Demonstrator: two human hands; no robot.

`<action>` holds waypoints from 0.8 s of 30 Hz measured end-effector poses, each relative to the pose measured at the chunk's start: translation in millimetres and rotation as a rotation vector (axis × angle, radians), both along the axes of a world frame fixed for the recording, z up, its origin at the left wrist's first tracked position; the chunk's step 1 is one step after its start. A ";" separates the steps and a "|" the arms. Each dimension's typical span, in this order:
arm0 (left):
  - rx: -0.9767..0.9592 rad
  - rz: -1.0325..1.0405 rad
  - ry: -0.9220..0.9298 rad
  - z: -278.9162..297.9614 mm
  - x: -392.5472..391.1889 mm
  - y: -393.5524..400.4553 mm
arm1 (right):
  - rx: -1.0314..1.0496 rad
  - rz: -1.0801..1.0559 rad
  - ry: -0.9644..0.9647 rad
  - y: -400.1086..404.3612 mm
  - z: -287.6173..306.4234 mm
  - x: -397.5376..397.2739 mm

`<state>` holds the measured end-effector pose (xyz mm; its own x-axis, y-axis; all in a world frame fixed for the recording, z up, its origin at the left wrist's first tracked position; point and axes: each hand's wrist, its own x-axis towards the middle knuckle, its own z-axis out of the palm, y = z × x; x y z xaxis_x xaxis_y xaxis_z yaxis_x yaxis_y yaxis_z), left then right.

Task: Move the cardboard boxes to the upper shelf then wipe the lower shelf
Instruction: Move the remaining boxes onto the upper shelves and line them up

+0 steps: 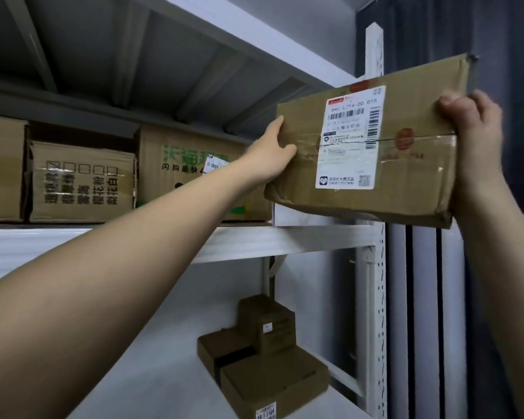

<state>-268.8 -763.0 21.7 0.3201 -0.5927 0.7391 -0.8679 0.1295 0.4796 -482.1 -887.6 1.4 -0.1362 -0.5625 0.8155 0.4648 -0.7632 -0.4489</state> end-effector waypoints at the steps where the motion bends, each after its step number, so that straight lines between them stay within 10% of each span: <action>1: 0.030 0.009 -0.007 1.0 2.1 -3.5 | -0.004 -0.018 -0.001 2.1 3.7 6.9; 9: 0.324 -0.097 0.028 -11.6 23.5 -25.7 | -0.076 -0.458 0.242 -12.3 2.1 88.7; 24: 0.503 0.333 -0.244 -44.1 88.6 -53.5 | 0.044 -0.523 0.331 -81.9 -14.7 181.0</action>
<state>-180.2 -816.5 -22.3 0.4046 -0.7832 0.4722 -0.9144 -0.3544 0.1957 -301.1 -969.5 -13.3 -0.1470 -0.5240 0.8389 -0.1350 -0.8296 -0.5418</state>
